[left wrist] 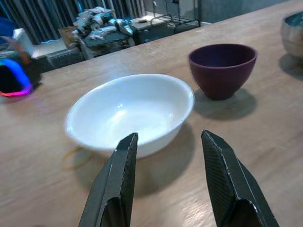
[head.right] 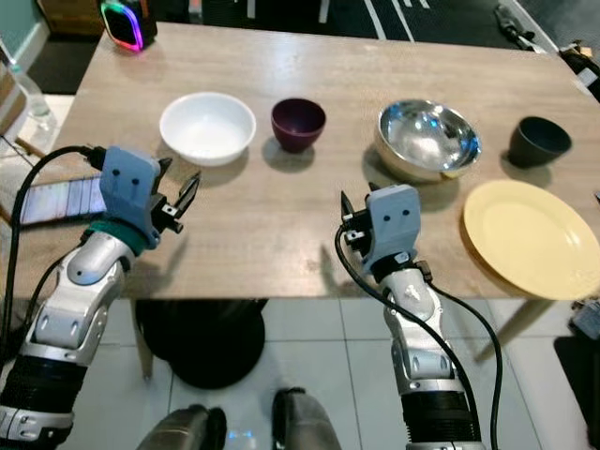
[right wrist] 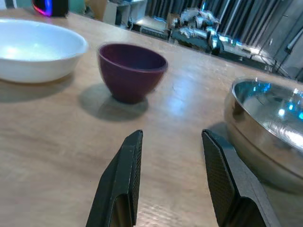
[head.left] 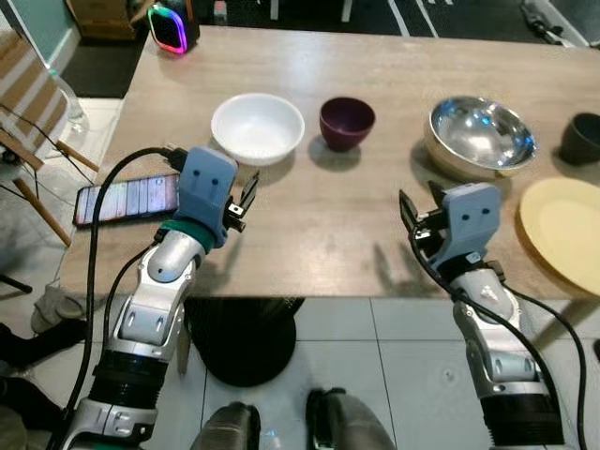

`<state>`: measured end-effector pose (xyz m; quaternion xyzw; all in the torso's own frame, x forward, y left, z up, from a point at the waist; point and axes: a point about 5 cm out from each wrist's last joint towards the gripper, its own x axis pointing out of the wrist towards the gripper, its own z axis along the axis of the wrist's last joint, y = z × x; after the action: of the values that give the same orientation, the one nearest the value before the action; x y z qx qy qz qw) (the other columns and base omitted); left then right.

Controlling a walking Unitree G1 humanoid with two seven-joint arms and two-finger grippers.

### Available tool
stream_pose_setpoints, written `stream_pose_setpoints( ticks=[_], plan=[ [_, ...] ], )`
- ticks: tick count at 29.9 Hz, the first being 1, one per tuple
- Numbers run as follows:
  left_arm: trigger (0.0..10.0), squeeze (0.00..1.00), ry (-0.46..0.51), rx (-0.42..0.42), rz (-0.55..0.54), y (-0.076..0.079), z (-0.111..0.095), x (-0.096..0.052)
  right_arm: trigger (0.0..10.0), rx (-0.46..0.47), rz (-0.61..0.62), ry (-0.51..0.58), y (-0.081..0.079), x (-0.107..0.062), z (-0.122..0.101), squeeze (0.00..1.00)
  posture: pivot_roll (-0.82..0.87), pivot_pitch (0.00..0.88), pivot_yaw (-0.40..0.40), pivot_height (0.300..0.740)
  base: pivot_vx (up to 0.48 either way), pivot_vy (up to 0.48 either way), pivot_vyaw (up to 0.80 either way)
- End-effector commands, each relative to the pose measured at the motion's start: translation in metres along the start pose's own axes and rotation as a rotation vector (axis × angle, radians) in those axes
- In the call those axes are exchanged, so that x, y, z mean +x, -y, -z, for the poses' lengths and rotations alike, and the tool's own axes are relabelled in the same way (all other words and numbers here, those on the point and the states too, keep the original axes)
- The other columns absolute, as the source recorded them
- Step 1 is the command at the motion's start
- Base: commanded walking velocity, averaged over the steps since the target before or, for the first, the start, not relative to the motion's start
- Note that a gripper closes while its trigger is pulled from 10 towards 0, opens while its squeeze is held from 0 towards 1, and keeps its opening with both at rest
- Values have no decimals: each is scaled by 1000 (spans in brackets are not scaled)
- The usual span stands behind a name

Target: Setting the table

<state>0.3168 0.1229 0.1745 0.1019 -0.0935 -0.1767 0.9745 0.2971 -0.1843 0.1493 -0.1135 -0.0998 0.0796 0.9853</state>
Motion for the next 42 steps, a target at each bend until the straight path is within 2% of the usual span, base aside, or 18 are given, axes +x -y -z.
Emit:
stream_pose_setpoints(
  ticks=[1, 15, 18, 22, 25, 27, 30, 31, 32, 33, 34, 35, 36, 37, 38, 40, 42],
  plan=[
    [10000, 0, -22, 9, 19, 4, 3, 1, 10000, -4, 10, -5, 3, -3, 2, 0, -1, 60, 20, 740, 0, 0, 0],
    [10000, 0, -23, 7, 12, 3, 3, 1, 10000, -3, 4, 2, 4, -1, 0, 0, 4, 56, 18, 740, 0, 0, 0],
    [10000, 0, -30, 1, -28, -4, 3, 1, 10000, -3, -1, 5, 3, 0, 0, 0, 6, 59, 20, 740, 0, 0, 0],
    [10000, 0, -76, -5, -105, -23, 8, -2, 10000, 14, -13, 13, -2, 0, -5, 0, 16, 78, 17, 740, 0, 0, 0],
    [10000, 0, -103, 10, -107, -27, 10, -4, 10000, 24, -25, 8, -7, 1, -6, 0, 19, 89, 14, 740, 0, 0, 0],
    [10000, 0, -130, 28, -86, -34, 13, -4, 10000, 88, -14, 13, -12, 6, -9, 0, 20, 103, 12, 740, 0, 0, 0],
    [10000, 0, -143, 52, -71, -38, 13, -3, 10000, 123, -2, 19, -14, 9, -12, 0, 17, 115, 11, 740, 0, 0, 0],
    [10000, 0, -159, 106, -51, -42, 14, -2, 10000, 152, 7, 27, -14, 11, -15, 0, 17, 117, 11, 740, 0, 0, 0],
    [10000, 0, -170, 214, -7, -46, 13, 0, 10000, 175, 14, 36, -14, 12, -19, 0, 17, 123, 11, 740, 0, 0, 0],
    [10000, 0, -170, 214, -7, -46, 13, 0, 10000, 175, 14, 36, -14, 12, -19, 0, 17, 123, 11, 740, 0, 0, 0],
    [10000, 0, -176, 307, 26, -49, 12, 2, 10000, 190, 18, 44, -13, 12, -21, 0, 15, 130, 11, 740, 0, 0, 0],
    [10000, 0, -176, 307, 26, -49, 12, 2, 10000, 190, 18, 44, -13, 12, -21, 0, 15, 130, 11, 740, 0, 0, 0],
    [10000, 0, -170, 392, 78, -53, 9, 5, 10000, 200, 21, 52, -12, 12, -24, 0, 11, 136, 14, 740, 0, 0, 0],
    [10000, 0, -139, 536, 181, -57, 1, 11, 10000, 206, 25, 62, -9, 8, -28, 0, 6, 139, 19, 740, 0, 0, 0],
    [10000, 0, -139, 536, 181, -57, 1, 11, 10000, 206, 25, 62, -9, 8, -28, 0, 6, 139, 19, 740, 0, 0, 0],
    [10000, 0, -115, 632, 249, -58, -4, 15, 10000, 205, 31, 67, -8, 6, -29, 0, 2, 140, 24, 740, 0, 0, 0],
    [10000, 0, -105, 677, 276, -58, -6, 16, 10000, 204, 35, 67, -7, 6, -29, 0, 2, 140, 24, 740, 0, 0, 0]
  ],
)
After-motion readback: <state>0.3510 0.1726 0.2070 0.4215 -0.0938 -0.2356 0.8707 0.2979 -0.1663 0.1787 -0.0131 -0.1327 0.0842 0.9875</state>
